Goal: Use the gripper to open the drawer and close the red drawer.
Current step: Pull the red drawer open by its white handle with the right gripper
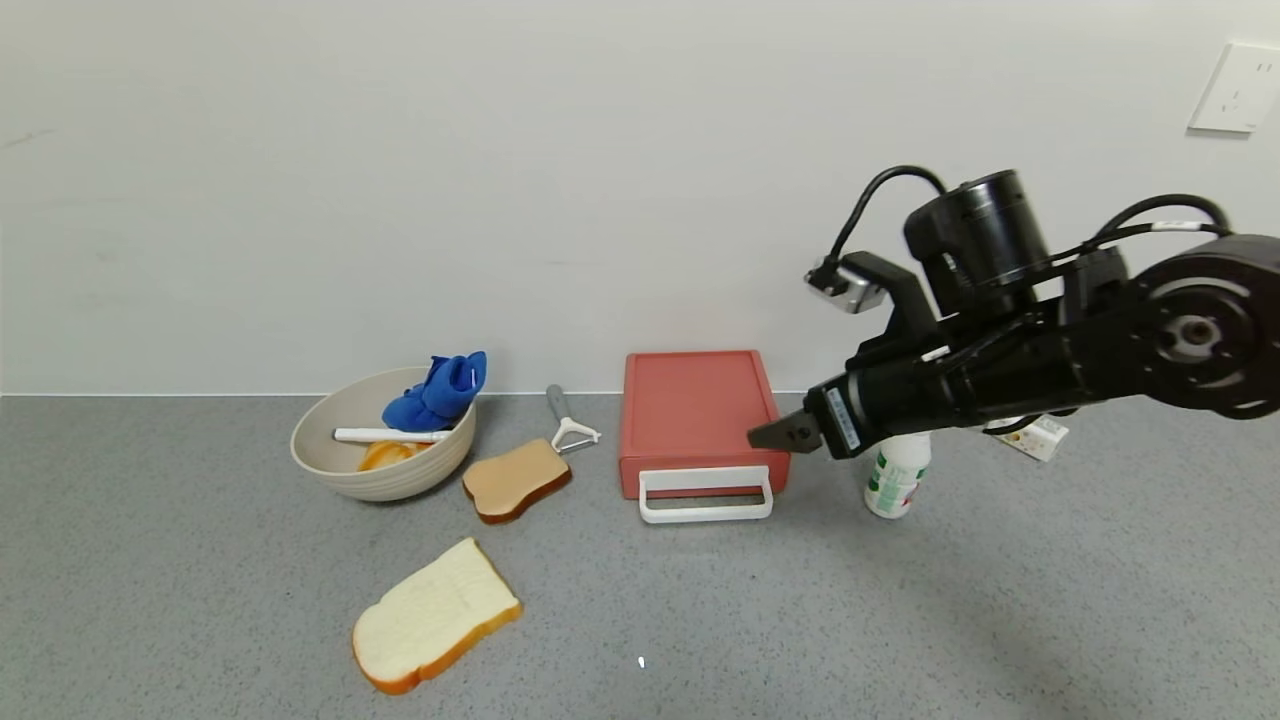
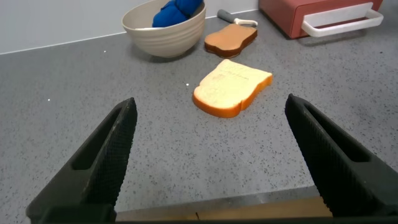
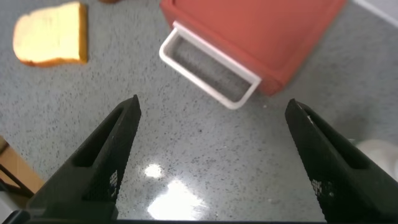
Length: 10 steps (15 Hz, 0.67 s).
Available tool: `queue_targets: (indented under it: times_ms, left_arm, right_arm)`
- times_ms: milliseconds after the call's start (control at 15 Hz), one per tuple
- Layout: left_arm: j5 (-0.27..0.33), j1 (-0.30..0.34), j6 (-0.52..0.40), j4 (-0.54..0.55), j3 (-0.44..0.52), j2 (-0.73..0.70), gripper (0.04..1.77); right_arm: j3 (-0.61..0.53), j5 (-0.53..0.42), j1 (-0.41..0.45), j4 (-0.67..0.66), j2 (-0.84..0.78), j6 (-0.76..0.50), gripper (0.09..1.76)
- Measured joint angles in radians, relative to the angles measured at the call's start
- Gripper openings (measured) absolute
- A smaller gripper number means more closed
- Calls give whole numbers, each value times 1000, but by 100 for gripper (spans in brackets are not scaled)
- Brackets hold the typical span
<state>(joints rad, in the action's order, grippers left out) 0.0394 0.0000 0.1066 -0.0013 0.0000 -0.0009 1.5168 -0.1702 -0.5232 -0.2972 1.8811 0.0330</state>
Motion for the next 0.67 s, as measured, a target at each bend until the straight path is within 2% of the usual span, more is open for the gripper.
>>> queue_targets:
  times_ms: [267, 667]
  left_arm:
    - [0, 0, 0, 0, 0, 0, 172]
    - [0, 0, 0, 0, 0, 0, 172]
  right_arm:
    - [170, 25, -64, -129, 182, -9, 171]
    - [281, 34, -94, -171, 351, -53, 171]
